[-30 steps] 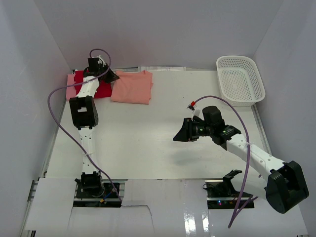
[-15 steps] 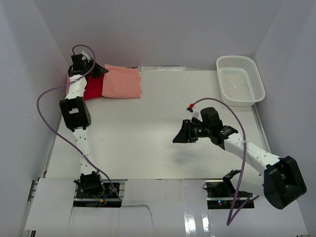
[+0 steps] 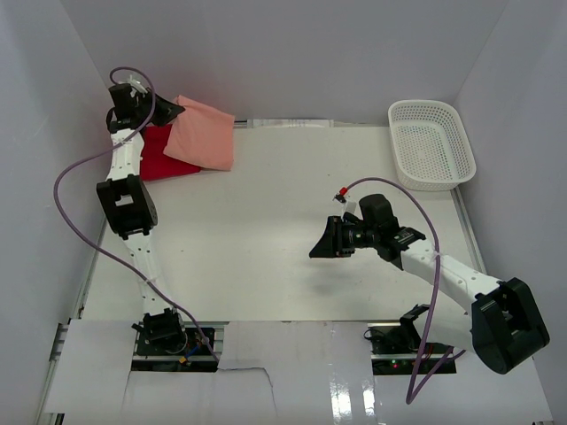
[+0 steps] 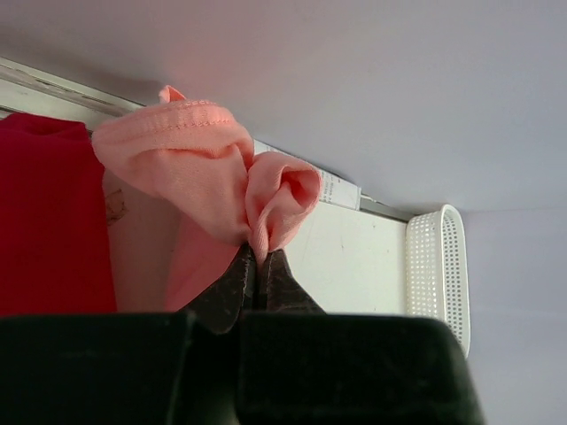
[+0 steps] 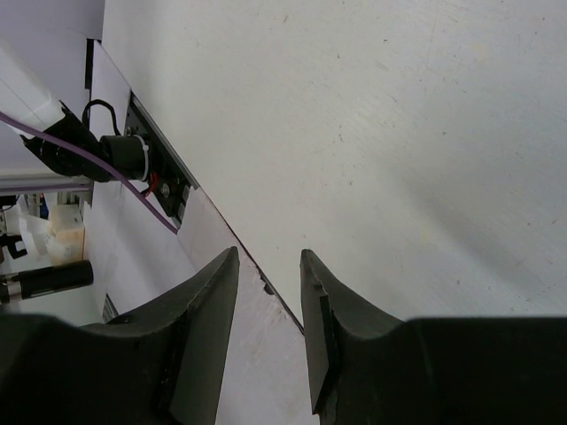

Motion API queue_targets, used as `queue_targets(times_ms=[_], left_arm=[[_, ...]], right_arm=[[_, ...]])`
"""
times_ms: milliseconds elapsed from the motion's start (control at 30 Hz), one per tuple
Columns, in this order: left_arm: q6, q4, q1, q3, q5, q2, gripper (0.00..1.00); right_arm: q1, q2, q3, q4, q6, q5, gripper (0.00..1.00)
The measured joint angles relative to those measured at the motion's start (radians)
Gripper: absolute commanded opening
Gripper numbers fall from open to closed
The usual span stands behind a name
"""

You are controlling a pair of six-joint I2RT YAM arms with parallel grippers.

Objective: Fold and stack the t-shirts
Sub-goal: Put the neatly folded tshirt into the corner of the board with the left arm

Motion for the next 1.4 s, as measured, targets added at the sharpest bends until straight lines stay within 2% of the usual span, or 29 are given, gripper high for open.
queue_targets(times_ms=[167, 533, 1233, 1300, 1400], left_arm=[[-0.012, -0.010, 0.056, 0.000, 0.000, -0.001, 0.00], [0.070, -0.066, 0.151, -0.003, -0.092, -0.029, 0.00], [0.099, -0.088, 0.222, 0.043, -0.068, -0.006, 0.00], [0.099, -0.086, 0.232, 0.055, -0.058, 0.002, 0.07], [0.099, -0.064, 0.237, 0.062, -0.047, 0.018, 0.42]], right_arm=[[0.000, 0.000, -0.014, 0.004, 0.002, -0.001, 0.41], [0.001, 0.002, -0.017, 0.018, 0.010, -0.005, 0.41], [0.009, 0.018, -0.025, 0.028, 0.025, -0.005, 0.41], [0.009, 0.021, -0.025, 0.028, 0.025, -0.005, 0.41], [0.009, 0.021, -0.025, 0.029, 0.025, -0.005, 0.41]])
